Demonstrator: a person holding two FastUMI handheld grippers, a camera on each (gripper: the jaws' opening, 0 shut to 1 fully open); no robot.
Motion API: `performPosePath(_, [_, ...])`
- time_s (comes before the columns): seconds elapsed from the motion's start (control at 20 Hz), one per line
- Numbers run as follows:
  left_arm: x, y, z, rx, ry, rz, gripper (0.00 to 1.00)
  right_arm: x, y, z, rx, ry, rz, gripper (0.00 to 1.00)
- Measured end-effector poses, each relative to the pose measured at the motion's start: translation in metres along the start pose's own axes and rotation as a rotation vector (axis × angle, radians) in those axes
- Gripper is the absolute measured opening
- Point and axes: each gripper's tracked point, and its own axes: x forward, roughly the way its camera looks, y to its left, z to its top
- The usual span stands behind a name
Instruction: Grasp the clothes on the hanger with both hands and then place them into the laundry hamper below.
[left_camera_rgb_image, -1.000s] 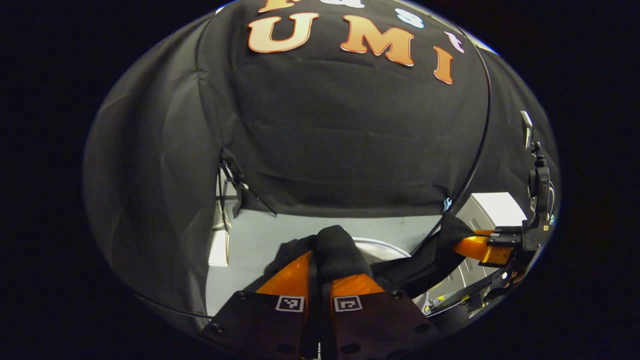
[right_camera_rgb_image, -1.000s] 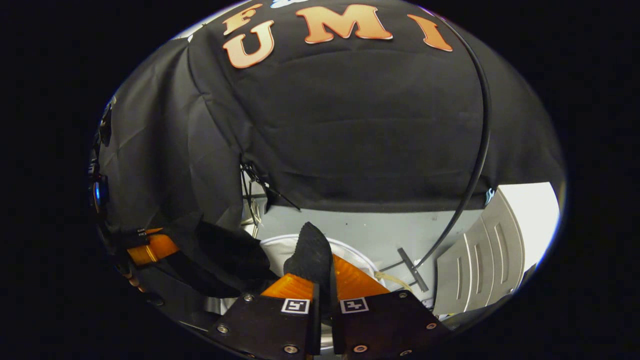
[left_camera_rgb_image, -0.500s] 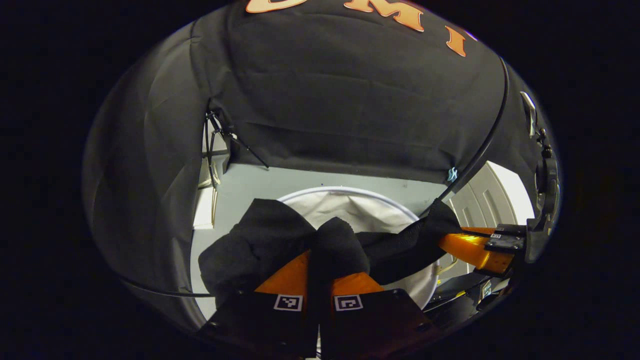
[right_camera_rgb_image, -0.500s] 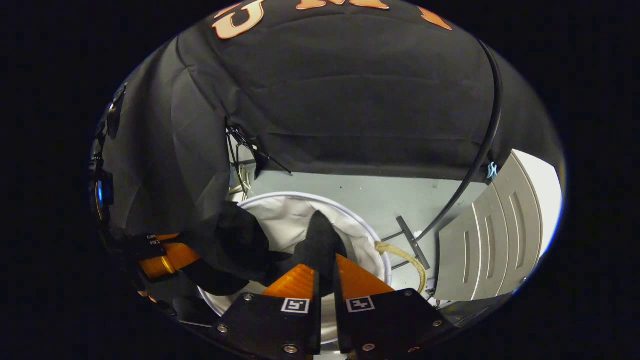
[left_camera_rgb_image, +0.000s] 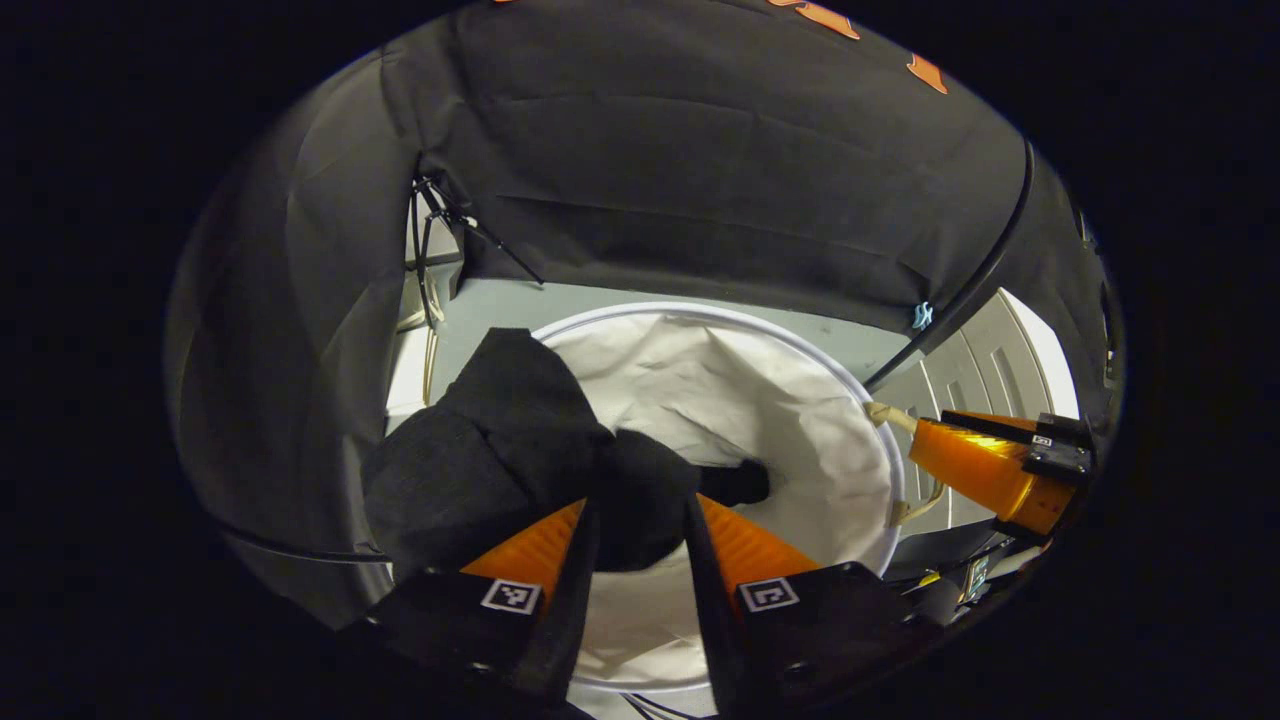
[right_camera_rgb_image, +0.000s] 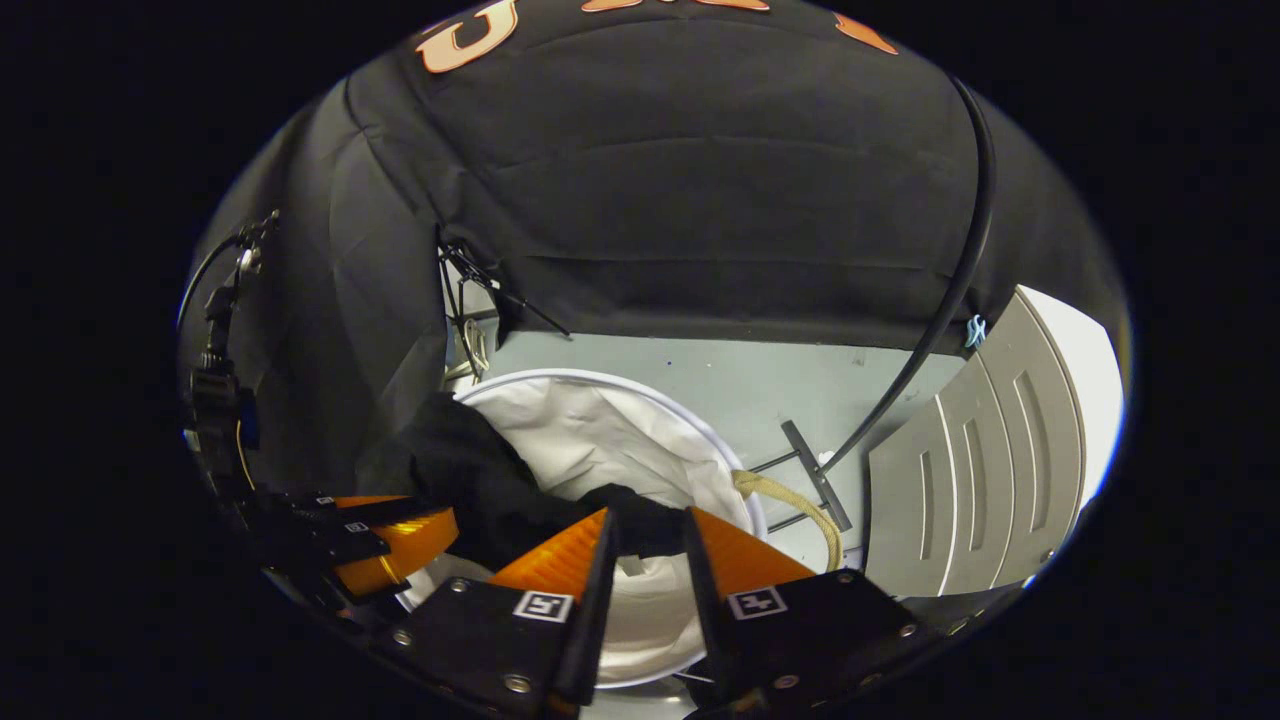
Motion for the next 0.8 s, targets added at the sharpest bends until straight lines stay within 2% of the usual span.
performPosePath(0.05, [-0.003,0.0,0.006,-0.005,-0.014,-0.007,0.61,-0.004,-0.002,0.004,0.005,-0.011,-0.005,0.58])
performPosePath(0.1, [-0.011,0.0,0.011,-0.012,-0.032,-0.006,0.65,-0.008,-0.004,0.008,0.006,-0.019,-0.009,0.64])
performPosePath(0.2, [-0.03,0.006,0.019,-0.024,-0.069,0.011,0.88,-0.018,-0.007,0.024,0.006,-0.055,-0.023,0.75])
performPosePath(0.25, [-0.04,0.01,0.029,-0.028,-0.094,0.016,1.0,-0.025,-0.008,0.033,-0.003,-0.076,-0.03,0.77])
performPosePath(0.3, [-0.046,0.012,0.038,-0.03,-0.119,0.024,0.98,-0.034,-0.012,0.041,-0.012,-0.096,-0.041,0.89])
performPosePath(0.35, [-0.056,0.017,0.046,-0.034,-0.141,0.03,1.0,-0.042,-0.012,0.051,-0.011,-0.119,-0.047,0.85])
performPosePath(0.4, [-0.066,0.018,0.052,-0.039,-0.162,0.033,0.98,-0.052,-0.011,0.058,-0.015,-0.141,-0.045,0.93])
performPosePath(0.6, [-0.113,0.032,0.088,-0.052,-0.274,0.051,1.0,-0.1,-0.002,0.099,-0.007,-0.239,-0.02,0.94])
performPosePath(0.8, [-0.176,0.044,0.127,-0.054,-0.412,0.07,0.98,-0.164,0.001,0.146,-0.004,-0.348,0.004,0.94])
